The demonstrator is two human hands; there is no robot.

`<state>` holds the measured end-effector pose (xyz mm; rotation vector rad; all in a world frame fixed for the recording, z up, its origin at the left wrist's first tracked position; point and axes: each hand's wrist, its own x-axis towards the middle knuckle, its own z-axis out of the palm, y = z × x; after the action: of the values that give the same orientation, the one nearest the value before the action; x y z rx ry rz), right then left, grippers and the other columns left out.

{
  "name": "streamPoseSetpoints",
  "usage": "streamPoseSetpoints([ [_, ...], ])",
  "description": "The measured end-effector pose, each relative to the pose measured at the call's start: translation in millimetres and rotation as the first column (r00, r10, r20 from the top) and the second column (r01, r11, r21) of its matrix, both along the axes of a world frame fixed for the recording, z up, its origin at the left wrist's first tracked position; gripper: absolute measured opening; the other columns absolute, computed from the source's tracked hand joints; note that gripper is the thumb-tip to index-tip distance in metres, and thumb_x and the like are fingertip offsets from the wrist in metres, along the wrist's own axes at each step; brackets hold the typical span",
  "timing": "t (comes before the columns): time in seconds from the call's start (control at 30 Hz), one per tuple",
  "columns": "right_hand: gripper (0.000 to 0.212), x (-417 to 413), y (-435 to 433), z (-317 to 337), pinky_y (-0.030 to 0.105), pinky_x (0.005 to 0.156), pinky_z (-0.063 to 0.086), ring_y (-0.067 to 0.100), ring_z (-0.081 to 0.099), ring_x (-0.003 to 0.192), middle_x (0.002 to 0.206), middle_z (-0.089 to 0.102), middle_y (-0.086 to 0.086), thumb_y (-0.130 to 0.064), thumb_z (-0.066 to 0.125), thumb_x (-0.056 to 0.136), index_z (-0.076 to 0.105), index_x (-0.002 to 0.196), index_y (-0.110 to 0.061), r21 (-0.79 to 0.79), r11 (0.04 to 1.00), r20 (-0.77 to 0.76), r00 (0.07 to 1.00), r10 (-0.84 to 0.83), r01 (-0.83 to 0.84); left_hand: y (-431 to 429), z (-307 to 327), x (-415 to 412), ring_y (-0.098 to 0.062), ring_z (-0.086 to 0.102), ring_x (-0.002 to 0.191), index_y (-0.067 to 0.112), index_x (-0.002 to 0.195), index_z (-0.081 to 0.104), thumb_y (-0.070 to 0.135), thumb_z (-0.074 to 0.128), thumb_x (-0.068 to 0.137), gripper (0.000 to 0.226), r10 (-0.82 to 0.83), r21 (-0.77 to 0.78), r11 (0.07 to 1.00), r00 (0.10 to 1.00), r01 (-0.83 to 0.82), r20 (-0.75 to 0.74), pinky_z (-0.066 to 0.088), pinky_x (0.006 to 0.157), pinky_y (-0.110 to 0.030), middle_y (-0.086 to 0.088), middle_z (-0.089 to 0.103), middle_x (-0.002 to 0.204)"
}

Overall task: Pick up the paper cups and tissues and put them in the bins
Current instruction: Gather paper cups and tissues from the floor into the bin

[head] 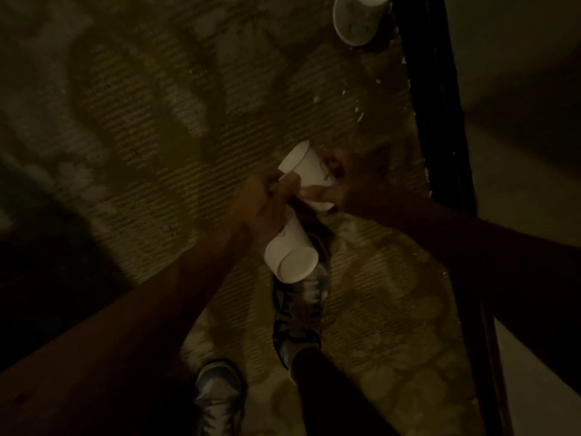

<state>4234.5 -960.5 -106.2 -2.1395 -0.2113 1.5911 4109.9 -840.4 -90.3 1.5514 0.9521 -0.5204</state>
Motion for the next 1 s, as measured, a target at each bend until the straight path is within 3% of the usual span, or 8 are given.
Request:
streamPoseSetpoints([
  [0.1, 0.057, 7, 13, 28, 0.042, 0.084, 0.057, 0.019, 0.062, 0.105, 0.119, 0.060, -0.003, -0.037, 0.077, 0.078, 0.051, 0.126, -0.023, 0.038, 0.995, -0.110, 0.990, -0.091, 0.096, 15, 28, 9, 0.000, 0.058, 0.050, 0.018, 0.085, 0.063, 0.041, 0.041, 0.102, 0.036, 0.021, 0.049, 0.999, 0.999, -0.023, 0.031, 0.041, 0.042, -0.015, 0.000, 0.063, 0.065],
  [0.2, 0.031, 30, 37, 62, 0.037, 0.088, 0.052, 0.012, 0.060, 0.093, 0.105, 0.063, 0.001, -0.038, 0.066, 0.087, 0.057, 0.110, -0.020, 0.169, 0.974, 0.113, 0.979, -0.171, 0.150, 39, 60, 24, -0.005, 0.056, 0.047, 0.019, 0.080, 0.061, 0.045, 0.042, 0.100, 0.038, 0.070, 0.149, 0.986, 0.996, -0.078, 0.058, 0.043, 0.045, -0.022, 0.000, 0.060, 0.059],
  [0.27, 0.053, 60, 55, 79, 0.038, 0.096, 0.045, 0.025, 0.057, 0.108, 0.123, 0.056, 0.019, -0.037, 0.055, 0.089, 0.048, 0.132, -0.008, 0.160, 0.983, 0.364, 0.920, -0.144, 0.091, 64, 77, 34, -0.011, 0.058, 0.052, 0.018, 0.084, 0.061, 0.046, 0.043, 0.099, 0.036, 0.136, 0.147, 0.979, 0.989, -0.144, 0.066, 0.047, 0.050, -0.030, -0.001, 0.060, 0.061],
  [0.4, 0.073, 109, 85, 83, 0.027, 0.099, 0.037, 0.025, 0.042, 0.132, 0.150, 0.036, 0.010, -0.032, 0.063, 0.090, 0.025, 0.151, -0.018, 0.059, 0.996, 0.571, 0.816, -0.092, 0.072, 109, 98, 48, -0.019, 0.059, 0.055, 0.011, 0.086, 0.061, 0.045, 0.043, 0.100, 0.041, 0.172, 0.154, 0.970, 0.980, -0.187, 0.103, 0.049, 0.053, -0.036, -0.007, 0.060, 0.063],
  [0.53, 0.086, 134, 106, 74, 0.034, 0.112, 0.026, 0.029, 0.026, 0.142, 0.155, 0.020, 0.019, -0.028, 0.068, 0.089, 0.014, 0.154, -0.013, -0.051, 0.998, 0.591, 0.805, 0.050, -0.025, 138, 95, 54, -0.005, 0.056, 0.039, 0.006, 0.089, 0.062, 0.042, 0.044, 0.100, 0.042, 0.147, 0.136, 0.978, 0.986, -0.157, 0.078, 0.040, 0.037, -0.016, -0.009, 0.062, 0.060],
  [0.73, 0.082, 138, 124, 50, 0.037, 0.114, 0.027, 0.027, 0.029, 0.142, 0.154, 0.028, 0.014, -0.025, 0.068, 0.089, 0.019, 0.152, -0.007, -0.105, 0.994, 0.499, 0.864, 0.070, -0.020, 168, 69, 59, -0.003, 0.054, 0.042, 0.012, 0.078, 0.060, 0.043, 0.045, 0.100, 0.040, 0.019, 0.111, 0.993, 0.998, -0.026, 0.066, 0.040, 0.042, -0.016, 0.001, 0.058, 0.055],
  [0.9, 0.059, 127, 133, 37, 0.036, 0.103, 0.037, 0.032, 0.043, 0.129, 0.144, 0.039, 0.019, -0.026, 0.057, 0.096, 0.032, 0.145, -0.005, -0.235, 0.966, 0.580, 0.813, 0.048, 0.111, 189, 57, 62, -0.001, 0.054, 0.044, 0.016, 0.078, 0.060, 0.042, 0.044, 0.101, 0.038, -0.088, 0.062, 0.994, 0.996, 0.086, 0.028, 0.038, 0.043, -0.015, 0.004, 0.062, 0.058],
  [1.0, 0.066, 116, 124, 38, 0.035, 0.109, 0.033, 0.028, 0.040, 0.135, 0.148, 0.039, 0.014, -0.031, 0.056, 0.097, 0.026, 0.149, -0.005, -0.251, 0.956, 0.559, 0.829, 0.016, 0.151, 194, 65, 62, -0.001, 0.054, 0.043, 0.018, 0.074, 0.058, 0.039, 0.045, 0.101, 0.036, -0.184, 0.071, 0.981, 0.983, 0.182, 0.023, 0.037, 0.040, -0.013, 0.004, 0.056, 0.054],
])
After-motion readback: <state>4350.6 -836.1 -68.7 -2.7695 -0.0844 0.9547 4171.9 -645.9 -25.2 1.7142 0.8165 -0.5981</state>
